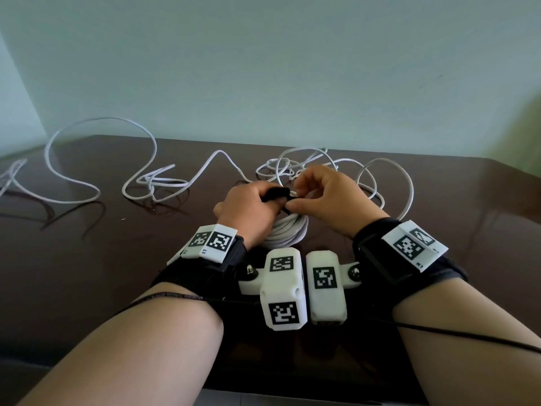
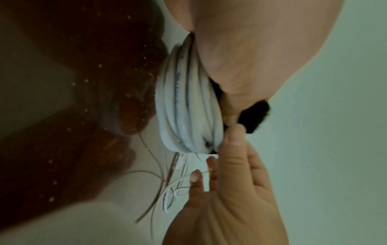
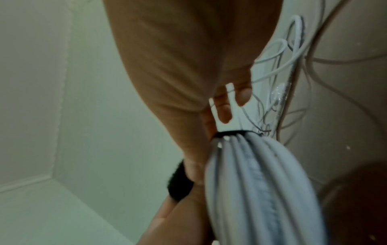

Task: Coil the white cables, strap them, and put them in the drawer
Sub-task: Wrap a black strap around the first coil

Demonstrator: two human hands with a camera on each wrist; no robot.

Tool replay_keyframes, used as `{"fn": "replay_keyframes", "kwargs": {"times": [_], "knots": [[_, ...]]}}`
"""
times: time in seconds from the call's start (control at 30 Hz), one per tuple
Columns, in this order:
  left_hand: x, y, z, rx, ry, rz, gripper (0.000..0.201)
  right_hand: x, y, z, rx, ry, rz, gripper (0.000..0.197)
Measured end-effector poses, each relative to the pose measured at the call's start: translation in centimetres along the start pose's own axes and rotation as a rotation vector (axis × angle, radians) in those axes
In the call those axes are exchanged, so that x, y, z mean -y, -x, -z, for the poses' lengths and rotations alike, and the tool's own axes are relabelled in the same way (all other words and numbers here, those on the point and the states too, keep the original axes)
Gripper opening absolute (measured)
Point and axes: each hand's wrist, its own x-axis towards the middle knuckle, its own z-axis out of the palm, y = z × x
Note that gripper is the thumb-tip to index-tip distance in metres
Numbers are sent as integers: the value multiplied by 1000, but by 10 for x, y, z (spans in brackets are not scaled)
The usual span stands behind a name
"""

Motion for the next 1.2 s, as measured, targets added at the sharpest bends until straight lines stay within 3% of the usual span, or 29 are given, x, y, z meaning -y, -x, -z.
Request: {"fn": "replay_keyframes", "kwargs": {"times": [0.13, 0.33, 0.53, 0.63, 0.77, 0.87, 1.03, 1.2], "knots": [[-2, 4, 0, -2, -31, -24, 13, 0, -1, 3, 92, 171, -73, 14], [0, 2, -1, 25, 9, -75, 16, 4, -4, 1, 96, 366, -34, 5], [0, 3, 8, 237, 136, -67, 23, -5, -2, 8, 80, 230, -124, 11], [-1, 3, 10, 219, 251, -32, 33, -7, 0, 9, 61, 179, -138, 15], [0, 4, 7, 217, 183, -49, 14, -5, 2, 7, 55, 129, -163, 13], [1, 1, 4, 276, 183, -43, 20, -2, 2, 5, 45, 93, -178, 14], [2, -1, 5, 225, 36, -89, 10, 2, 3, 1, 37, 36, -204, 18], [-2, -1, 0, 37, -264, -110, 13, 12, 3, -3, 25, -48, -180, 28]]}}
